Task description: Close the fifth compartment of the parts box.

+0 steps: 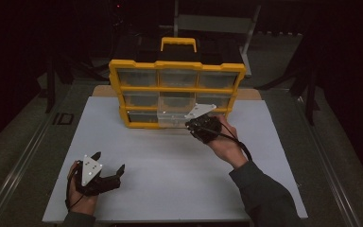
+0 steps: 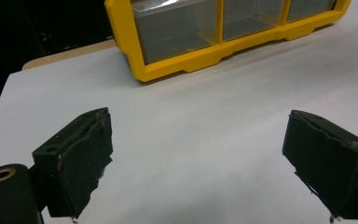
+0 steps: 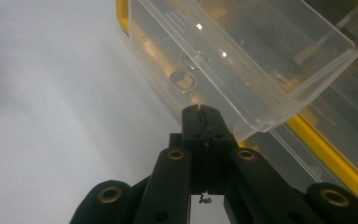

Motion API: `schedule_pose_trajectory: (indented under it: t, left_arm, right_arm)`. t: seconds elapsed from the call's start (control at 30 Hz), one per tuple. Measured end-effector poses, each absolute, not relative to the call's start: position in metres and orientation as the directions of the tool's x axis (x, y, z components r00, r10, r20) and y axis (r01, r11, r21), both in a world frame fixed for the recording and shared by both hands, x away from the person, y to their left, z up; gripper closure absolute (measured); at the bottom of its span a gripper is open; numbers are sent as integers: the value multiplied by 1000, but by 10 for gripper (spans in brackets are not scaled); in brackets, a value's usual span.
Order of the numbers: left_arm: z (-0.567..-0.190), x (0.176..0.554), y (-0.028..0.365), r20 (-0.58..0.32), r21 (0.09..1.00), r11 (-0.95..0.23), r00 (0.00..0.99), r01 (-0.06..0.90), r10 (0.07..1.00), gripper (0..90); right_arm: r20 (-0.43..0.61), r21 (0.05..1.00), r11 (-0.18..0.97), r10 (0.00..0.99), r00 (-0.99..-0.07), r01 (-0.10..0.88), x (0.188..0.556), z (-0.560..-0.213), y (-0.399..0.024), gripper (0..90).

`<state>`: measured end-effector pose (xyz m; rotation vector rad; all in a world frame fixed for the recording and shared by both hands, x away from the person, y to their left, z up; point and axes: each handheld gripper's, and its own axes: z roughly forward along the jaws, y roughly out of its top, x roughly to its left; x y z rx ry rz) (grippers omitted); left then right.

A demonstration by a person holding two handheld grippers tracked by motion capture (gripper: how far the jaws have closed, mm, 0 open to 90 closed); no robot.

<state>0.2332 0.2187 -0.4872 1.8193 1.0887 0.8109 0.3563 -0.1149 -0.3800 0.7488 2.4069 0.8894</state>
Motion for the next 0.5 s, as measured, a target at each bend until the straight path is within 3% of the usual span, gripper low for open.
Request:
schedule_pose_trajectory:
  t: [0.5]
  left_arm:
    - [-487, 233, 219, 103, 895, -265, 412, 359, 905, 77]
  right_arm:
    - [-208, 722, 611, 640, -740, 326, 366, -385, -103, 900]
